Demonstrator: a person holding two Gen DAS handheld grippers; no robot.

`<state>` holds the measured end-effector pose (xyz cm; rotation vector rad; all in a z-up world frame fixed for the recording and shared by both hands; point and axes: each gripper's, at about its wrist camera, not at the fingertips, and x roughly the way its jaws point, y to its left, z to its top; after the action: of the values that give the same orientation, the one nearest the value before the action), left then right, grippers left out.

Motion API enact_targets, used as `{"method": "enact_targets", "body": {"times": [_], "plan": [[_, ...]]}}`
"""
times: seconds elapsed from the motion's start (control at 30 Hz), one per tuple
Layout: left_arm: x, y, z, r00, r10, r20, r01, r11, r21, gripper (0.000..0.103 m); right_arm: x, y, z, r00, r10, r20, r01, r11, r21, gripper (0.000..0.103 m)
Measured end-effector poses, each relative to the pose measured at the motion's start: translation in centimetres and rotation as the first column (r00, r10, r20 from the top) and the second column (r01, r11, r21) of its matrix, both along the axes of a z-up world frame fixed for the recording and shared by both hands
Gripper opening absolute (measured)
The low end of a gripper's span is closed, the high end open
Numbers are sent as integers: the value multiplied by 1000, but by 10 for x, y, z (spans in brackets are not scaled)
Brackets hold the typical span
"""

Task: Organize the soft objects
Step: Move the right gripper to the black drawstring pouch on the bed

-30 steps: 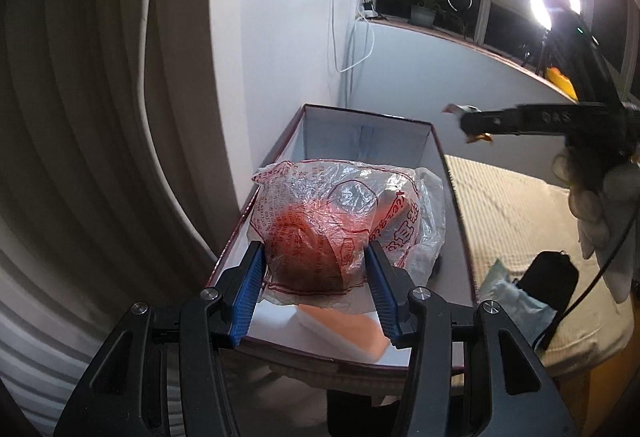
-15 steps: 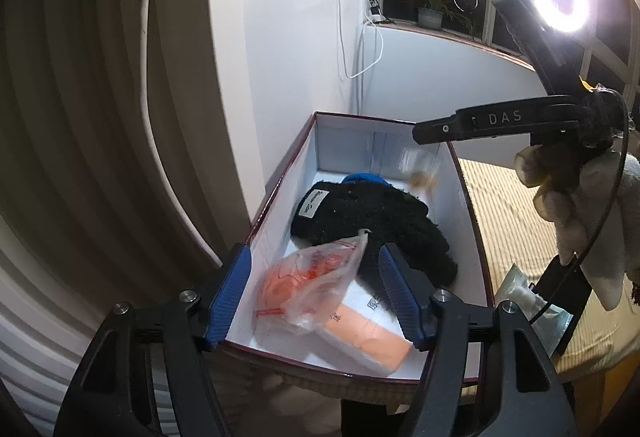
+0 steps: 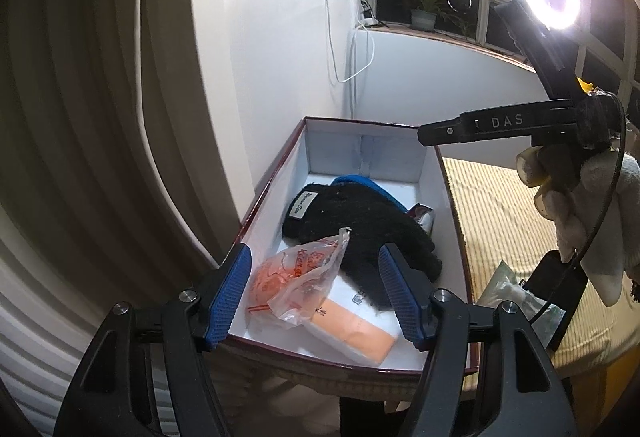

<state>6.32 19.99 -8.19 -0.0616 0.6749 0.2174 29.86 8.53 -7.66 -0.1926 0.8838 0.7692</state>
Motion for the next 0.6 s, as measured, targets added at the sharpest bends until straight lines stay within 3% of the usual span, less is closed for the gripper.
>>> {"method": "enact_targets", "body": {"times": [0.4, 0.6], "plan": [[-21, -31, 15, 999, -34, 35, 33, 999, 42, 66, -26, -44, 19, 1000, -1, 25, 0, 999, 51, 71], [-37, -53, 18, 997, -65, 48, 63, 997, 42, 66, -46, -93, 19, 1000, -25, -6, 26, 993, 117, 71]]}}
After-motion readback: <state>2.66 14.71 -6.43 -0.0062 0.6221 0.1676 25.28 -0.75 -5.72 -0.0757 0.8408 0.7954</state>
